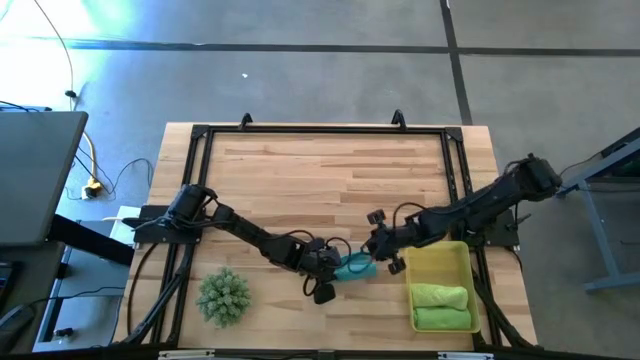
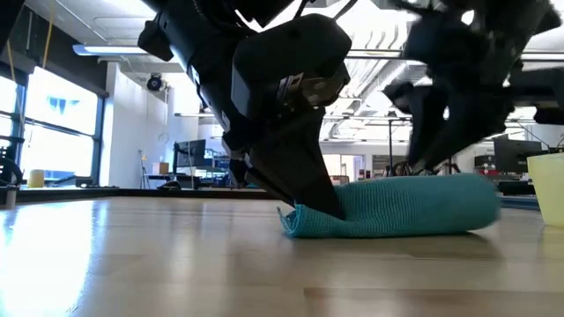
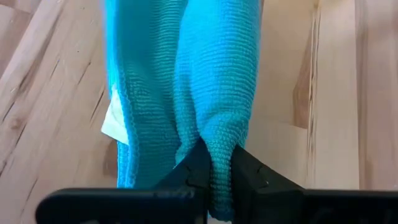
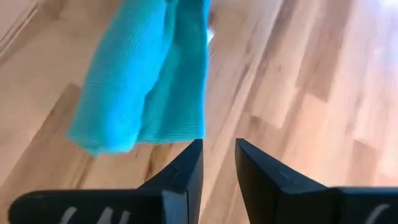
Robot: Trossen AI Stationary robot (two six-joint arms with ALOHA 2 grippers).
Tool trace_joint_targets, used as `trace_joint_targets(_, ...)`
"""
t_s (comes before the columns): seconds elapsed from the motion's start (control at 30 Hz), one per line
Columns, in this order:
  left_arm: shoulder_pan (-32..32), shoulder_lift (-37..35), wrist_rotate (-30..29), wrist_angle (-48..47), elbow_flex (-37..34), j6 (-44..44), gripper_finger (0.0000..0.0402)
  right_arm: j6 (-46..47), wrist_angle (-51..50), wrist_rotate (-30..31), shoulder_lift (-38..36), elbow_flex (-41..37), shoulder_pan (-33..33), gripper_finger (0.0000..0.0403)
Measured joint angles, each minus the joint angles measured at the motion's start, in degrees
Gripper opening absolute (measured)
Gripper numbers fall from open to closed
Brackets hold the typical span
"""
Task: Roll microfiber towels into tight, uniform cylinder then place into a basket
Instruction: Roll the blue microfiber cloth
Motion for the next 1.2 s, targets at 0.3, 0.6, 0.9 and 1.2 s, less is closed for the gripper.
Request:
trace_joint_targets(0.3,-0.2,0.0,-2.4,0.1,0.0,-0.4,0.0019,6.8,2.5,7.0,-0.6,0.0,12.2,0.0079)
trace_joint_targets(0.6,-0.1,0.0,-2.9,1.2,-0.3,-0.4,0.0019,6.7,10.6,15.2,1.9,0.1,21.3,0.0075)
trace_joint_targets(0.9,-0.4,0.0,-3.3,1.6,-0.3,-3.9,0.0019,15.4,13.6,11.1,9.5,0.0,17.0,0.018)
trace_joint_targets(1.2,-0.5,0.2,-3.0,2.7,-0.3,-4.7,0.0019,17.0,11.3,8.3,10.8,0.0,12.1,0.0185)
